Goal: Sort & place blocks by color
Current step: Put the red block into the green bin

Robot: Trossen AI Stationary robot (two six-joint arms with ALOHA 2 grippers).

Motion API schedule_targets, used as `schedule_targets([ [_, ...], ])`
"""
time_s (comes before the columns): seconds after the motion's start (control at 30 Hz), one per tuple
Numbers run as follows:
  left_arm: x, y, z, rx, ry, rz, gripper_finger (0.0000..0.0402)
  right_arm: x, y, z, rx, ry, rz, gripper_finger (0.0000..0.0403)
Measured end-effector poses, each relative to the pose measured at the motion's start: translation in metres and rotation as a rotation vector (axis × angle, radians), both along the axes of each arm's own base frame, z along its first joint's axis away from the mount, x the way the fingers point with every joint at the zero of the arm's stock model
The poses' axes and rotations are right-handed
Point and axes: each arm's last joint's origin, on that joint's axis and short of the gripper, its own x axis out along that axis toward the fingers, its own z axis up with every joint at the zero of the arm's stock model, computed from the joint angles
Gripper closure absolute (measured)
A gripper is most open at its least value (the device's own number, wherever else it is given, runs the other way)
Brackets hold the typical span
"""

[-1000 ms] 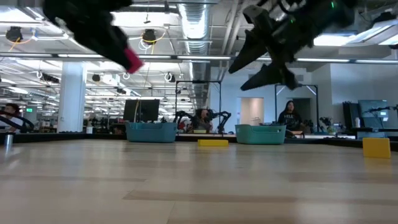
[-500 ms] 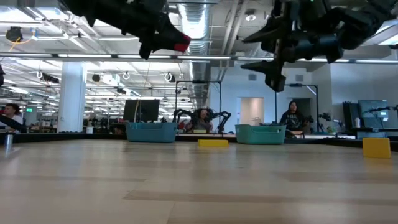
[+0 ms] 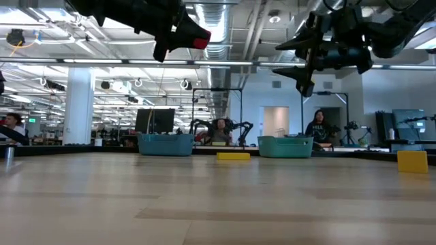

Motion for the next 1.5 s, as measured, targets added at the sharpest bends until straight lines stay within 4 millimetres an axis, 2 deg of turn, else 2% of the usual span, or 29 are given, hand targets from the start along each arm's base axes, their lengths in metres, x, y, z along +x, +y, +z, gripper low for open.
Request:
schedule_targets([
  [0.13, -0.001, 0.005, 0.003, 0.026, -0.019, 0.028, 0.0291, -0.004, -0.005, 0.0, 0.032, 0.0, 0.024, 0.0139],
  [0.27, 0.004, 0.018, 0.002, 0.06, -0.064, 0.024, 0.029, -0.004, -0.006, 0.0, 0.098, 0.004, 0.013, 0.0139],
  [0.37, 0.016, 0.028, 0.001, 0.073, -0.113, -0.017, 0.0289, -0.004, -0.006, 0.001, 0.131, 0.006, -0.004, 0.0139],
  [0.53, 0.043, 0.042, 0.001, 0.111, -0.088, -0.093, 0.0289, -0.005, -0.008, 0.001, 0.142, 0.005, -0.038, 0.0139],
  [0.73, 0.075, 0.052, 0.012, 0.162, -0.088, -0.222, 0.0289, -0.009, -0.015, 0.001, 0.201, 0.005, -0.108, 0.0139],
  [0.83, 0.084, 0.06, 0.02, 0.186, -0.085, -0.264, 0.0289, -0.01, -0.017, 0.001, 0.227, 0.003, -0.149, 0.0139],
  [1.1, 0.082, 0.086, 0.032, 0.209, -0.075, -0.227, 0.0287, -0.014, -0.024, 0.001, 0.237, -0.003, -0.219, 0.0139],
  [1.37, 0.074, 0.105, 0.033, 0.236, -0.071, -0.188, 0.0286, -0.022, -0.037, 0.0, 0.209, -0.014, -0.406, 0.0139],
  [1.5, 0.069, 0.118, 0.033, 0.295, -0.064, -0.149, 0.0285, -0.026, -0.042, 0.001, 0.287, -0.037, -0.442, 0.0139],
])
